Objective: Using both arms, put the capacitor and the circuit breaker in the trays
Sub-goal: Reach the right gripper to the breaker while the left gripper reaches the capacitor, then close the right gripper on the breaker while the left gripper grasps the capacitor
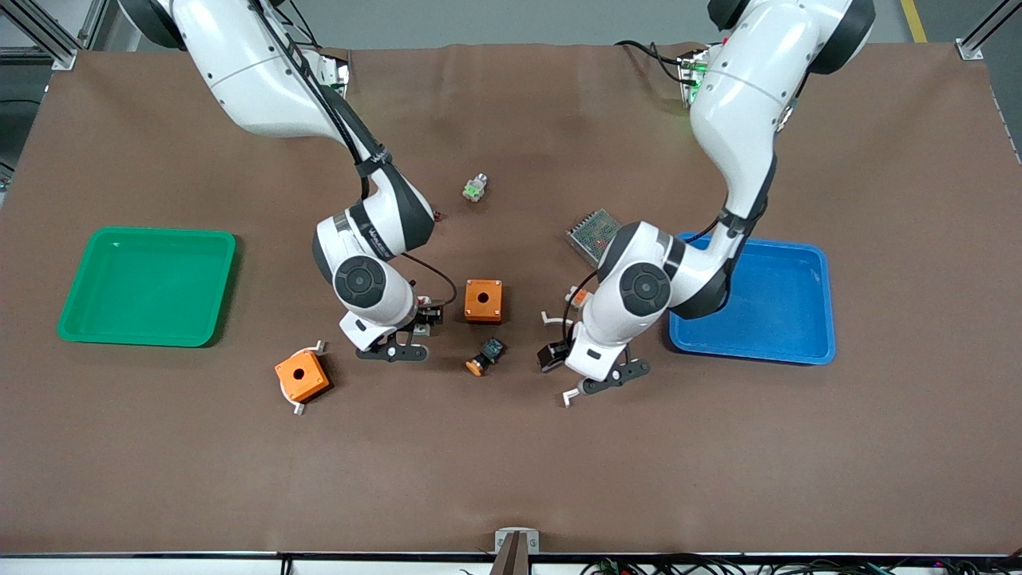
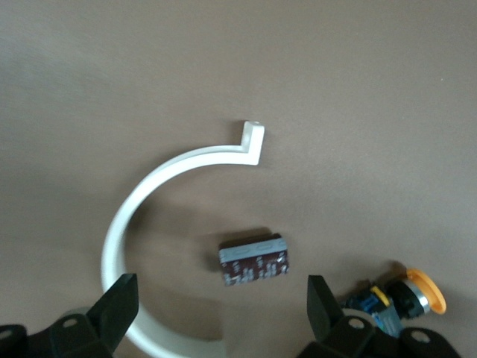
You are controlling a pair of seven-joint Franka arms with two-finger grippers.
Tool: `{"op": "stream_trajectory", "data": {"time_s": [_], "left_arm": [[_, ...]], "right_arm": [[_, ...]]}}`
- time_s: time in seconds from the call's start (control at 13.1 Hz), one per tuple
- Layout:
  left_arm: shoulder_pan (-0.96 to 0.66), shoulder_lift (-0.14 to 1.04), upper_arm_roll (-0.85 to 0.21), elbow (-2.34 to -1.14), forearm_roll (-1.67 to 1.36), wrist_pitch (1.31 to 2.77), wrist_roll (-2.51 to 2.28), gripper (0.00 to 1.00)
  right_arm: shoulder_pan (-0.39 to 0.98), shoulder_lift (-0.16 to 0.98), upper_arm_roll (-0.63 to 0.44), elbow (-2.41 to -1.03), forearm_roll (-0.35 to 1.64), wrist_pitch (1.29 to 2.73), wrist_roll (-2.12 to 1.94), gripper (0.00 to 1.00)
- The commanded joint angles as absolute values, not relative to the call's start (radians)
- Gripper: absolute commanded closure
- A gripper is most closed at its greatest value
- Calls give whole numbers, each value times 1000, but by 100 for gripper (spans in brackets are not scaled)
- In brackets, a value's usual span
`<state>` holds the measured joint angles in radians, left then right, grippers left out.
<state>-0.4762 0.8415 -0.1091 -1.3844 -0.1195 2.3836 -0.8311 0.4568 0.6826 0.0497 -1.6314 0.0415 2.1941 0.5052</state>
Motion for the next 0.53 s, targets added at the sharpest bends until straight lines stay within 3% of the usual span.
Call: {"op": "stream_trajectory", "data": {"time_s": [0.0, 0.08, 0.15, 0.46], "left_arm": [[-506, 913, -95, -1313, -124, 2421, -867, 0], [-520, 925, -91, -1307, -124, 2422, -879, 0], [-532, 928, -75, -1304, -124, 2422, -882, 0], [-601, 969, -6, -1289, -126, 2464, -904, 0]], "right_arm": [[477, 719, 44, -1609, 35, 2213, 517, 73], [471, 718, 44, -1605, 35, 2207, 517, 91], [460, 713, 44, -1602, 37, 2203, 505, 96], [453, 686, 41, -1576, 35, 2169, 502, 100]]}}
